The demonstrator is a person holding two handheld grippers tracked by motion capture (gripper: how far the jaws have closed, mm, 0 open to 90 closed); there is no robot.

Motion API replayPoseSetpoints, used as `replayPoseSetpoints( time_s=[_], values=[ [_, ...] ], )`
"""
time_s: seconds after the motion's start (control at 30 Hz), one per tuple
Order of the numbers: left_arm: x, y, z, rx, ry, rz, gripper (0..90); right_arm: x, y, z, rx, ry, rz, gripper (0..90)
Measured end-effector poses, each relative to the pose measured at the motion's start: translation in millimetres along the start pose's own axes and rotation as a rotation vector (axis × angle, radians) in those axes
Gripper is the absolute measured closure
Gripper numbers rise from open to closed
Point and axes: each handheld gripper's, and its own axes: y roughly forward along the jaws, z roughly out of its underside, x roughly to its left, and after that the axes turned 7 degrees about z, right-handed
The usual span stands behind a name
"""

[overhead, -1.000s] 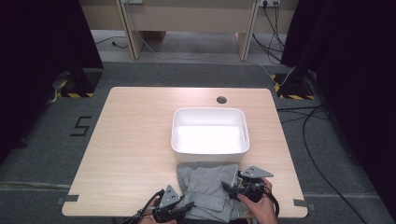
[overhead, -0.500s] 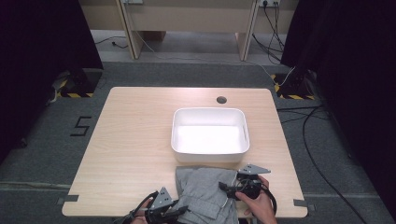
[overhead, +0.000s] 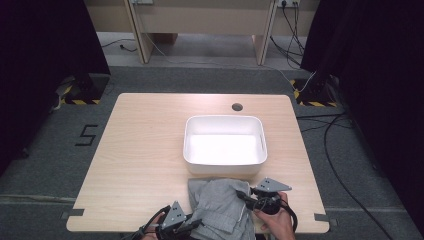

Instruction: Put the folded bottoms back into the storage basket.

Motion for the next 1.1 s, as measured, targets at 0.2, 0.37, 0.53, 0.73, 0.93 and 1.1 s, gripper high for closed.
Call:
replayPoseSetpoints(
  time_s=[0.2, 0.37, 0.53, 0.73, 0.93, 1.1],
  values=[
    [-6.8, -5.4, -5.8, -0.013, 0.016, 0.012, 73.9, 8.3, -14.0, -6.8, -0.051, -0.036, -0.001, 70.6],
    [-14.7, -13.1, -12.8, -0.035, 0.041, 0.026, 74.1, 14.3, -26.2, -13.0, -0.086, -0.066, -0.002, 71.1],
    [-18.8, -23.6, -22.3, -0.066, 0.058, 0.034, 74.4, 20.2, -41.0, -18.2, -0.122, -0.073, 0.004, 71.4],
    [-24.6, -35.6, -39.9, -0.106, 0.087, 0.047, 74.5, 22.3, -56.9, -32.0, -0.184, -0.089, 0.013, 71.6],
    [-27.8, -45.0, -61.3, -0.144, 0.114, 0.06, 74.7, 27.1, -73.8, -46.3, -0.236, -0.109, 0.025, 71.7],
    [-26.6, -50.2, -78.1, -0.158, 0.134, 0.067, 74.7, 26.2, -83.2, -60.5, -0.274, -0.125, 0.033, 71.9]
  ],
)
